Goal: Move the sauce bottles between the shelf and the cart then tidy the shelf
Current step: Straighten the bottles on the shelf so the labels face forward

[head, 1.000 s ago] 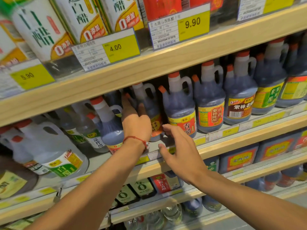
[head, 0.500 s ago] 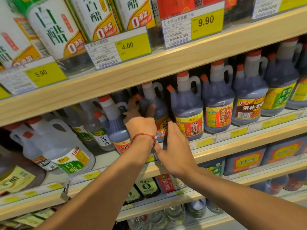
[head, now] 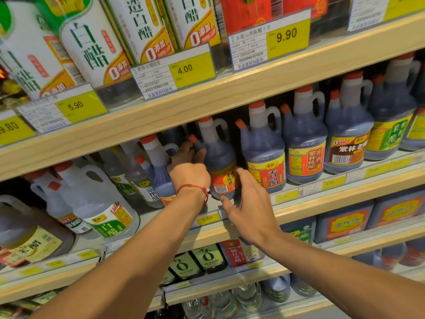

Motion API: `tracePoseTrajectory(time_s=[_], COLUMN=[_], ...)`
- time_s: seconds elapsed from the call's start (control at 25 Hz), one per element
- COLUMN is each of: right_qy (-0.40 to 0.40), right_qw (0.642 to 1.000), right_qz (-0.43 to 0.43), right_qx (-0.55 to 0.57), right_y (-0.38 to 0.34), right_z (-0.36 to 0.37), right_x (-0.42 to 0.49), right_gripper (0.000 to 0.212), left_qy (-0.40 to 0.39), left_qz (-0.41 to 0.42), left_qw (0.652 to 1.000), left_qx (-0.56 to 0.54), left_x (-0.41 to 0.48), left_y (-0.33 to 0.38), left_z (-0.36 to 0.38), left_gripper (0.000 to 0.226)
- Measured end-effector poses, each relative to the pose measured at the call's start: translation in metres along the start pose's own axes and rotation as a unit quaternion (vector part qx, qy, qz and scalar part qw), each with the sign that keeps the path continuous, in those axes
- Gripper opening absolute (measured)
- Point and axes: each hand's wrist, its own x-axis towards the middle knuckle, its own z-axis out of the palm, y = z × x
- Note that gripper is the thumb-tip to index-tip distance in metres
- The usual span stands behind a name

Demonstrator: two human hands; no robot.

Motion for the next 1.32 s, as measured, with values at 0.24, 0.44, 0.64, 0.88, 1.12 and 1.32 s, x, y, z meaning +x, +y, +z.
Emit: tracePoseTrajectory(time_s=[0.24, 0.44, 0.64, 0.88, 1.12, 1.32], right_qy=[0.06, 0.141, 0.205, 0.223, 0.221, 0.213], right_qw=[0.998, 0.989, 0.977, 0.973, 0.973, 0.975], right_qz=[0.011, 0.039, 0.046, 0.058, 0.061, 0.059], right_qx=[0.034, 0.036, 0.032, 0.029, 0.027, 0.03], right_y=[-0.007, -0.015, -0.011, -0.006, 0.0, -0.001], right_z=[0.004, 0.027, 0.039, 0.041, 0.036, 0.034], right_x=[-0.009, -0.008, -0.006, -0.002, -0.002, -0.003], right_gripper=[0.072, 0.081, 0.074, 0.073, 0.066, 0.064], left_qy=[-0.018, -0.038, -0.081, -0.09, -0.07, -0.077], left_qz=[0.021, 0.034, 0.054, 0.075, 0.063, 0.04], left_qw=[1.0, 0.998, 0.995, 0.993, 0.995, 0.995], left_qx=[-0.009, -0.031, -0.026, 0.006, 0.032, -0.048], left_x=[-0.008, -0.01, -0.006, -0.001, -0.003, -0.01], left_y=[-0.004, -0.002, -0.007, -0.005, -0.004, -0.003], left_z=[-0.014, -0.018, -0.024, -0.019, -0.013, -0.011], left_gripper=[0.014, 0.03, 0.03, 0.024, 0.023, 0.036])
